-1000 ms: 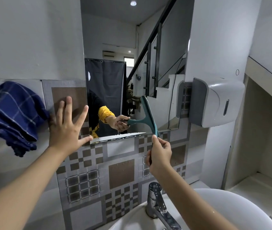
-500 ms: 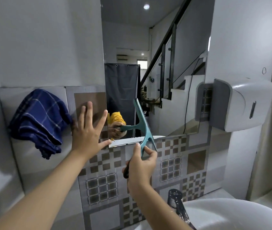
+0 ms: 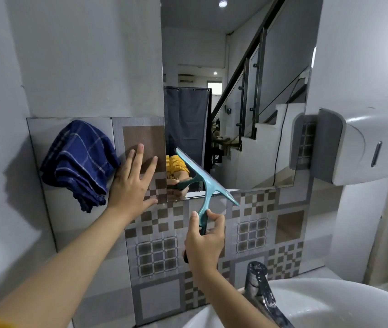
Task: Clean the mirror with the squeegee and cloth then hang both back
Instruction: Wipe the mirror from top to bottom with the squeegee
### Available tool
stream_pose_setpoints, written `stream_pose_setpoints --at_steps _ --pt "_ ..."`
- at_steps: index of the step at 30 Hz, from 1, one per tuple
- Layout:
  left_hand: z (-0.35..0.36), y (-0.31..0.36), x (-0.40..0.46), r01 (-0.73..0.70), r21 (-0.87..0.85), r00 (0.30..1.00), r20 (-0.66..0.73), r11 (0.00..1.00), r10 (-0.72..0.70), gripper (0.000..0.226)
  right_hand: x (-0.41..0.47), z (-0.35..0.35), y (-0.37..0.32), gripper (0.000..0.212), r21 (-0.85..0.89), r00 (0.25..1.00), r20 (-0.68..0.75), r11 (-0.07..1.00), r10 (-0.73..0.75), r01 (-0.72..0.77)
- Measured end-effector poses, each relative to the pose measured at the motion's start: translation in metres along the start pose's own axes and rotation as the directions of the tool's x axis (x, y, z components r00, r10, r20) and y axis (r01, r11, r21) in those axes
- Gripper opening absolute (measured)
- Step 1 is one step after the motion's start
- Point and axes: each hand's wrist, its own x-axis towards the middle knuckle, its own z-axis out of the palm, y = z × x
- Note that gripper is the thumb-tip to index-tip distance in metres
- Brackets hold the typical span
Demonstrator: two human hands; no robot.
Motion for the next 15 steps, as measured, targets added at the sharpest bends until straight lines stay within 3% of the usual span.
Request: stream_pose_setpoints --at_steps 15 --pt "0.001 -0.004 -0.002 -0.029 -0.003 1.000 0.011 1.000 0.029 0.116 0.006 -0.050 0.021 0.019 -0.251 0.952 0.244 0.936 -0.186 0.247"
